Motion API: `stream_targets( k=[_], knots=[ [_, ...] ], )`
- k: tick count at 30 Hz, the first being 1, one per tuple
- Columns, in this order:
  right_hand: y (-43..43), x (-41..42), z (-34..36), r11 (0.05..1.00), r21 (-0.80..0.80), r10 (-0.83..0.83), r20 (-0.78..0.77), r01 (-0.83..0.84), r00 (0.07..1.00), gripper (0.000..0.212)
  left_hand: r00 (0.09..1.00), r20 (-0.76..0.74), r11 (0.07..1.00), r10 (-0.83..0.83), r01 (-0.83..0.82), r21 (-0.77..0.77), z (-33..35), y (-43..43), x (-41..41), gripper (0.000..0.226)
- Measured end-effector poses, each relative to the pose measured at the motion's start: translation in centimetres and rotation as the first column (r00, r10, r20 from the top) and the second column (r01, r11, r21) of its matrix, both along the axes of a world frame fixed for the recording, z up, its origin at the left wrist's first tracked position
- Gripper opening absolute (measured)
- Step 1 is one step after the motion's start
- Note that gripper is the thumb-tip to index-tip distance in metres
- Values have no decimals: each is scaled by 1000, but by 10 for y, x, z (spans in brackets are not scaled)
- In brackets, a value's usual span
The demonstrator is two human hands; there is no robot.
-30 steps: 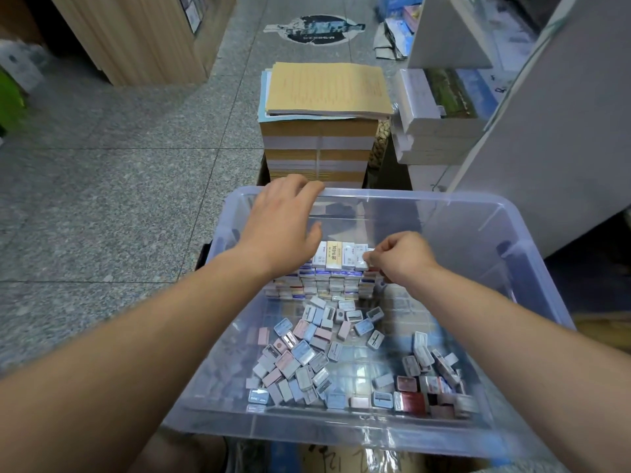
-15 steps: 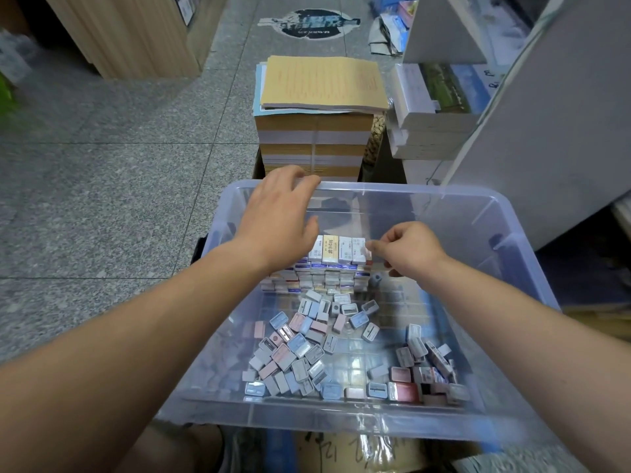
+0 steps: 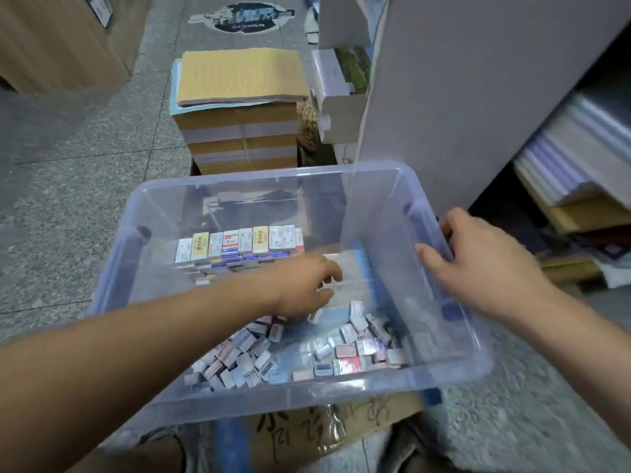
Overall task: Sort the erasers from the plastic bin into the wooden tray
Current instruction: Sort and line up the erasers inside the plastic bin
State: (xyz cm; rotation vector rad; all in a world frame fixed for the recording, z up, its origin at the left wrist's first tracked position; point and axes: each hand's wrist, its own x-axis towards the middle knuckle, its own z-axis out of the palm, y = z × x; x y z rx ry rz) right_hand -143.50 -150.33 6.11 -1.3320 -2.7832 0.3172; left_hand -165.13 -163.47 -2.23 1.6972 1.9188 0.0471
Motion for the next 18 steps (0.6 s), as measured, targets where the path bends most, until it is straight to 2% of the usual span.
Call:
stream_targets(
  k=[2,6,10,13,18],
  knots=[
    [3,6,-10,982,-183,-58,-69,44,996,38,999,-16,994,-47,46,-96,-26,15,11,47],
    [11,2,-19,982,-182,-76,-181,43,981,35,977,-38,969,-209,202,-144,-61,34,29,69],
    [15,2,-24,982,-185,-80,-223,39,972,34,927,-95,930,-362,353,-101,-79,44,33,65],
    [16,4,-27,982,-186,-84,-259,36,962,34,926,-89,929,-366,359,-86,-83,46,31,57],
    [16,4,-29,977,-211,-96,-290,34,952,34,927,-69,914,-369,348,-210,-84,37,26,54]
  ],
)
